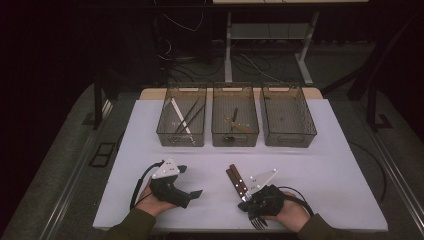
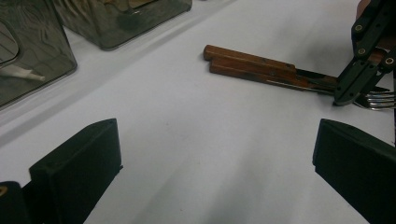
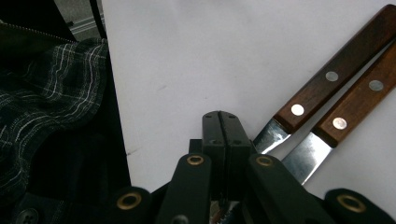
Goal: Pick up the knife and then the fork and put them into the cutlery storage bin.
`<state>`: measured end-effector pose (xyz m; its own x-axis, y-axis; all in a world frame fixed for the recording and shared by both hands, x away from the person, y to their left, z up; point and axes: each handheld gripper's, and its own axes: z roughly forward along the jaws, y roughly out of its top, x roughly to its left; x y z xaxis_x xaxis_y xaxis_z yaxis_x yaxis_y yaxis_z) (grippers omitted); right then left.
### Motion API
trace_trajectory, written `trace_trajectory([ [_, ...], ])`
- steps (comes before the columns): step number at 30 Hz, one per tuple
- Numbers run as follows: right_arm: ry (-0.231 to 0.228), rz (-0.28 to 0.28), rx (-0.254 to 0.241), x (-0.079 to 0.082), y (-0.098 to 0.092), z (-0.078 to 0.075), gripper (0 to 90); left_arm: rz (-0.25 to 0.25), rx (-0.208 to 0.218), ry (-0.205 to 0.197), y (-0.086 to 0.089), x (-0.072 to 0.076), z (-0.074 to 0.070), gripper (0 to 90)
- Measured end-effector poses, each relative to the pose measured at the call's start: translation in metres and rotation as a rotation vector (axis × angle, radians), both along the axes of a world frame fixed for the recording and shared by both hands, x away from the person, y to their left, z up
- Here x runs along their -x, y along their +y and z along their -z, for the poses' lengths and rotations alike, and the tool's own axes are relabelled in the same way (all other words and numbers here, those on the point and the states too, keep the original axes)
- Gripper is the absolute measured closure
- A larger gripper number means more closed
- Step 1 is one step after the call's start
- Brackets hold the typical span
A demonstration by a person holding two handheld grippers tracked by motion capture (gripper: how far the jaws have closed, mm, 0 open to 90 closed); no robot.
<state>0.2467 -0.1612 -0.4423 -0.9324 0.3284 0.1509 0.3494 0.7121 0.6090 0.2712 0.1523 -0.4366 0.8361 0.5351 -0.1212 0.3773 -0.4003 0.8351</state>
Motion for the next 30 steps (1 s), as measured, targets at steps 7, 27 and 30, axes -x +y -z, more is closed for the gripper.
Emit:
trace_trajectory([
  [7, -0.023, -0.004, 0.022, 0.001, 0.000, -0.001, 90.0, -0.001, 0.000, 0.000, 0.000, 0.000, 0.000, 0.0],
  [27, -0.073, 0.053, 0.085, -0.006, -0.020, -0.005, 90.0, -0.001, 0.001, 0.000, 0.000, 0.000, 0.000, 0.0],
  [30, -0.072, 0.053, 0.085, -0.006, -0.020, -0.005, 90.0, 0.000, 0.001, -0.001, 0.000, 0.000, 0.000, 0.0],
])
